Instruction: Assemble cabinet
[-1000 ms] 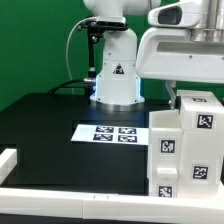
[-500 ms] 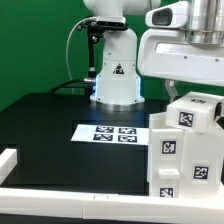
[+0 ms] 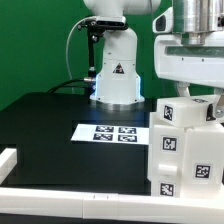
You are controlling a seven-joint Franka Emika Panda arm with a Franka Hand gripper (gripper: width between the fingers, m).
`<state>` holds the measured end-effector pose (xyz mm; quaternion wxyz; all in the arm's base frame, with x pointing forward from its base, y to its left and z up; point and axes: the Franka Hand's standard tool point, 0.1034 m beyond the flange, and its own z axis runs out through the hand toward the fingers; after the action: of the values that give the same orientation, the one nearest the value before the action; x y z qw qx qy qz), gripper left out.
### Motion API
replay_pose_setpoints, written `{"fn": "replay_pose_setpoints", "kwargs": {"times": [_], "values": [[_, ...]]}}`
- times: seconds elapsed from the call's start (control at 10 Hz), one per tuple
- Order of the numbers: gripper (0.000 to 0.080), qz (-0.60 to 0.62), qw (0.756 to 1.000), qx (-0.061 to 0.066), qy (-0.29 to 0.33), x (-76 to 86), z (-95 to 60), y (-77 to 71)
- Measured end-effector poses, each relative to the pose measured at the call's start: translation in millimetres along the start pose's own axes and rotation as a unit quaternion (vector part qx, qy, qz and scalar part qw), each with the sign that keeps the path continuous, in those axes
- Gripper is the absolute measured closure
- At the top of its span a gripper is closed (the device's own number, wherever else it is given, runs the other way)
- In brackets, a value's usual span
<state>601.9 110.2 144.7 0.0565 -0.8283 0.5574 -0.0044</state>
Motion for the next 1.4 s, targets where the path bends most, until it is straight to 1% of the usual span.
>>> {"fn": "replay_pose_setpoints", "kwargs": {"times": [0.1, 0.2, 0.3, 0.4, 0.5, 0.6, 0.7, 0.8, 0.9, 1.0, 1.1, 1.2, 1.4], "values": [[0.0247, 0.073, 0.997, 0.002, -0.006, 0.9, 0.5, 0.7], [0.0247, 0.15, 0.989, 0.004, -0.015, 3.1, 1.6, 2.8], [0.025, 0.226, 0.974, 0.009, -0.025, 2.3, 2.5, 2.6], [0.0256, 0.328, 0.944, 0.017, -0.039, -2.4, 4.7, 2.3], [0.0256, 0.345, 0.937, 0.026, -0.039, -4.7, 4.8, 1.2], [0.0202, 0.333, 0.942, 0.026, -0.039, -4.2, 5.0, 1.2], [0.0202, 0.322, 0.945, 0.026, -0.039, -4.3, 4.5, 1.2], [0.0051, 0.266, 0.963, 0.025, -0.043, -3.5, -0.8, 2.1], [0.0051, 0.254, 0.966, 0.023, -0.05, -5.1, -6.8, 2.6], [0.001, 0.216, 0.975, 0.017, -0.056, -9.3, -14.0, 3.4], [0.0003, 0.158, 0.985, 0.013, -0.064, -14.1, -21.7, 2.9], [0.0003, 0.127, 0.99, 0.008, -0.057, -17.8, -23.4, 1.3], [0.0002, 0.05, 0.997, 0.012, -0.056, -16.8, -21.9, 1.9]]}}
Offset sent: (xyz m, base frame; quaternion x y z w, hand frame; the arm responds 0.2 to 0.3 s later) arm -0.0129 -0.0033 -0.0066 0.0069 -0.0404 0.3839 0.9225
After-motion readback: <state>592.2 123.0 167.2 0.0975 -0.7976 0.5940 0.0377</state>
